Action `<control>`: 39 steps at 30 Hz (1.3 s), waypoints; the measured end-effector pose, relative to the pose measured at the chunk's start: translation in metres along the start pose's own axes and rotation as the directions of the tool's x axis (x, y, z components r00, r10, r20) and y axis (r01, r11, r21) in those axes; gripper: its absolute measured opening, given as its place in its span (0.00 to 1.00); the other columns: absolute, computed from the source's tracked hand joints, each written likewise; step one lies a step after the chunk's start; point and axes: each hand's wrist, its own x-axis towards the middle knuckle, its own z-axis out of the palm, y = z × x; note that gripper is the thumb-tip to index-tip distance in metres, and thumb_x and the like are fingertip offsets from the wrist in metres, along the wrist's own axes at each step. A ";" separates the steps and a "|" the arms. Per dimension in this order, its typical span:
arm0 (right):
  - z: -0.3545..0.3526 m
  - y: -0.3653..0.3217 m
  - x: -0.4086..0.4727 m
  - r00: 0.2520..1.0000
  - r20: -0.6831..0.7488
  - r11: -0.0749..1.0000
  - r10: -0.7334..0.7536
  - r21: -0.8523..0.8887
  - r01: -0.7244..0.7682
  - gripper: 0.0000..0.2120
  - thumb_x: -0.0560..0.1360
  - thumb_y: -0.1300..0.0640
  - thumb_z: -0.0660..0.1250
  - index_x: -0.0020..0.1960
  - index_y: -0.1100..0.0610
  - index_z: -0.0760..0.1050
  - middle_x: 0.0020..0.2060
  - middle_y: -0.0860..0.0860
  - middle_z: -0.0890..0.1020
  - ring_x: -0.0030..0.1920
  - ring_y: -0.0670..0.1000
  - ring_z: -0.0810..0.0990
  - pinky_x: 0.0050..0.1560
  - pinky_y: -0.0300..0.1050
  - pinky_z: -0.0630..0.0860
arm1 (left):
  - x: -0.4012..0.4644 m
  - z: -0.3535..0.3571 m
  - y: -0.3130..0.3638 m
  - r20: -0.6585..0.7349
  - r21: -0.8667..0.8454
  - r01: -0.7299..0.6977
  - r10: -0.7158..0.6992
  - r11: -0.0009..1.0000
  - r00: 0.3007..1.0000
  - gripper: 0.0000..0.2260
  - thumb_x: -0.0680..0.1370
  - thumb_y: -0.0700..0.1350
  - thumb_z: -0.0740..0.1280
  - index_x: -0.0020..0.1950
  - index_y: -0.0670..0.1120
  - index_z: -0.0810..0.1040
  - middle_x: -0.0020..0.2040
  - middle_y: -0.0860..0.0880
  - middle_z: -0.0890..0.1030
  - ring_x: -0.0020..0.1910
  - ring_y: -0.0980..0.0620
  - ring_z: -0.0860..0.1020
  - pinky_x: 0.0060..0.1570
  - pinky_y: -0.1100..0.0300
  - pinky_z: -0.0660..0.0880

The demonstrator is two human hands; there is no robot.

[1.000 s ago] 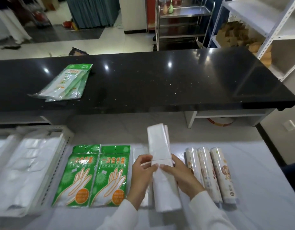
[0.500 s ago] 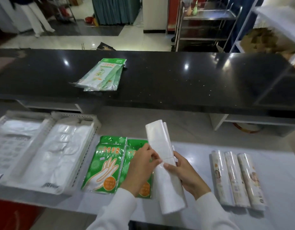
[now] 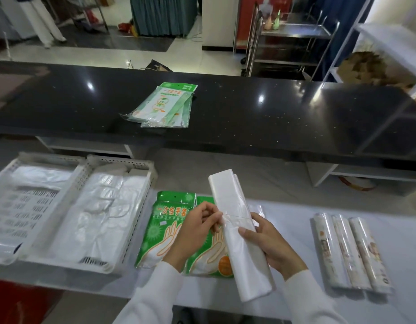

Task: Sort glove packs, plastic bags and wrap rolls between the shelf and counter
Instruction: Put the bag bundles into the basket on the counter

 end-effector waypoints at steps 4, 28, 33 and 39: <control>0.004 0.000 -0.001 0.998 -0.063 0.998 -0.006 -0.056 0.003 0.28 0.71 0.55 0.79 0.68 0.50 0.76 0.54 0.59 0.88 0.52 0.64 0.88 0.54 0.61 0.85 | 0.000 -0.012 -0.003 0.035 0.186 -0.046 0.040 0.982 0.999 0.04 0.78 0.40 0.75 0.48 0.44 0.81 0.40 0.46 0.84 0.37 0.52 0.81 0.40 0.59 0.80; 0.004 -0.005 -0.024 1.000 0.001 0.877 0.012 -0.480 -0.010 0.15 0.73 0.52 0.76 0.58 0.54 0.84 0.51 0.51 0.89 0.53 0.55 0.88 0.60 0.61 0.83 | 0.055 -0.035 0.000 -0.388 0.124 0.138 -0.080 0.983 0.918 0.04 0.74 0.45 0.78 0.40 0.49 0.86 0.35 0.52 0.85 0.39 0.51 0.84 0.39 0.60 0.81; -0.002 -0.007 -0.026 0.999 0.036 0.854 0.006 -0.520 0.014 0.11 0.75 0.54 0.76 0.56 0.53 0.85 0.50 0.49 0.89 0.52 0.53 0.88 0.57 0.56 0.84 | 0.055 -0.034 -0.002 -0.400 0.084 0.150 -0.105 0.985 0.911 0.03 0.74 0.45 0.78 0.41 0.49 0.86 0.36 0.53 0.86 0.41 0.50 0.84 0.40 0.61 0.80; -0.013 -0.006 -0.029 0.998 0.068 0.827 0.018 -0.561 0.023 0.06 0.76 0.57 0.75 0.52 0.52 0.85 0.47 0.50 0.89 0.49 0.52 0.88 0.50 0.49 0.83 | 0.057 -0.039 0.002 -0.447 -0.003 0.166 -0.150 0.986 0.882 0.04 0.73 0.44 0.79 0.40 0.48 0.86 0.34 0.52 0.86 0.33 0.58 0.81 0.34 0.68 0.78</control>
